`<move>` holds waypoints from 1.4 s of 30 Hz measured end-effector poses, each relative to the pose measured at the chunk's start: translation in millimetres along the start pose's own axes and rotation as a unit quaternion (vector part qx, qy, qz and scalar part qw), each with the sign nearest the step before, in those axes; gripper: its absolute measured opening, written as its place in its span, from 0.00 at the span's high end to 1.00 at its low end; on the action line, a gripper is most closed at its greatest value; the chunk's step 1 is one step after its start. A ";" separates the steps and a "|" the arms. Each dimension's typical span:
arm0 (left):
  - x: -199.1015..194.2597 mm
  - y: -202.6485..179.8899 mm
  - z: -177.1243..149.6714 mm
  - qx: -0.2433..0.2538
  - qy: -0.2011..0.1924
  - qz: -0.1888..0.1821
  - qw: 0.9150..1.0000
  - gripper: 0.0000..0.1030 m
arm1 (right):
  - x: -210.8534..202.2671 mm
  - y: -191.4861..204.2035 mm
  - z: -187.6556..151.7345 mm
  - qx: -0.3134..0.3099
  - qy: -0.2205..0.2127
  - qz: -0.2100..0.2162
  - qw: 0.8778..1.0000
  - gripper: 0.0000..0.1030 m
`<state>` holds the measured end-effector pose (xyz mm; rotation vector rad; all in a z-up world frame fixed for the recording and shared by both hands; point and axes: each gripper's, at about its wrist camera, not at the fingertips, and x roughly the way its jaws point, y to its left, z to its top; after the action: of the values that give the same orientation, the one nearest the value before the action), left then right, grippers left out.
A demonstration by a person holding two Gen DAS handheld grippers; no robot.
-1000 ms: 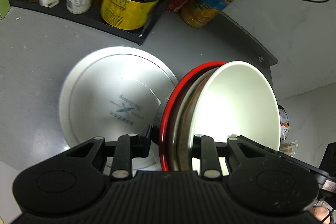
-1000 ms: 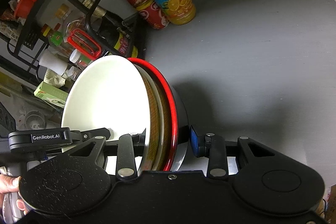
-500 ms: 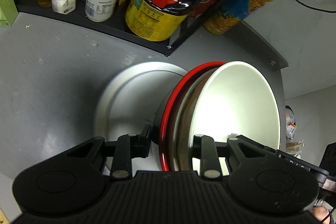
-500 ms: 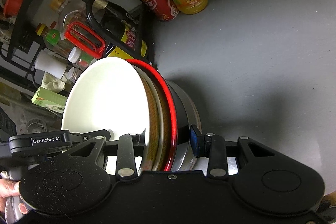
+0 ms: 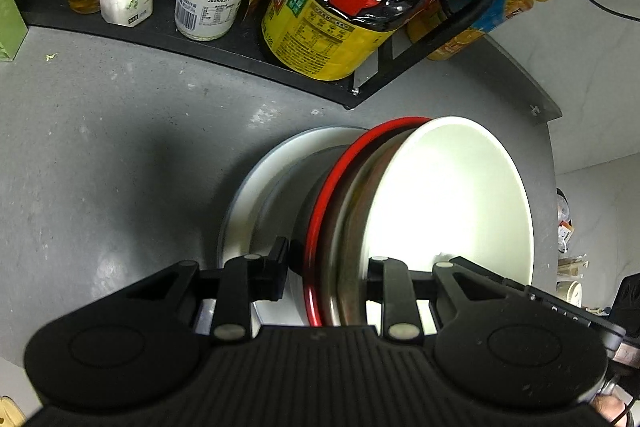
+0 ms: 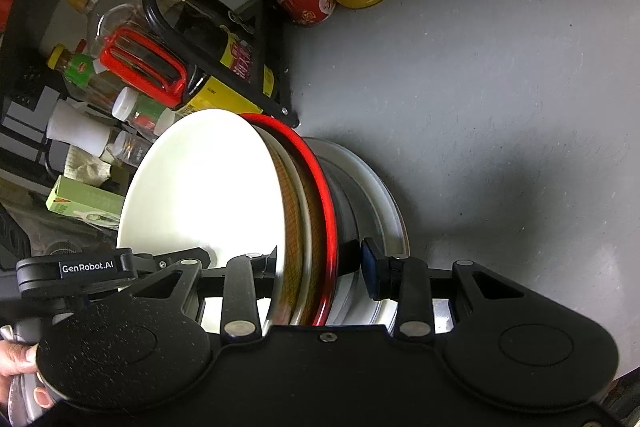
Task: Organize plates and bowls
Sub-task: 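Lift the bowl stack with both grippers and carry it over the plate stack, then lower the bowl stack onto the plate stack and open both grippers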
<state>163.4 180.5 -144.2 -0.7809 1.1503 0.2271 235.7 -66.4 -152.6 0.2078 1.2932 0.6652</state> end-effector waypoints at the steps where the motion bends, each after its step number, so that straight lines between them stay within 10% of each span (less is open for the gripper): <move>1: 1.4 0.9 0.7 0.001 0.002 0.000 1.000 0.74 | 0.7 -0.2 -0.3 0.001 0.000 -0.001 1.000 0.67; 19: -0.4 -0.7 4.5 0.031 -0.005 0.017 0.999 0.68 | 1.9 1.8 -3.2 0.021 -0.010 -0.001 1.000 0.63; 31: -39.6 -3.6 3.6 0.045 -0.045 0.061 0.996 0.29 | -39.0 1.3 -10.7 0.008 -0.063 -0.041 0.997 0.34; 42: -67.0 -20.9 -5.4 0.081 -0.069 0.053 0.993 0.23 | -87.2 -4.8 -26.4 -0.005 -0.133 -0.093 0.987 0.11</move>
<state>142.6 176.7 -77.1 -0.5535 1.0651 0.2681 202.3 -125.1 -91.3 0.1588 1.0380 0.4664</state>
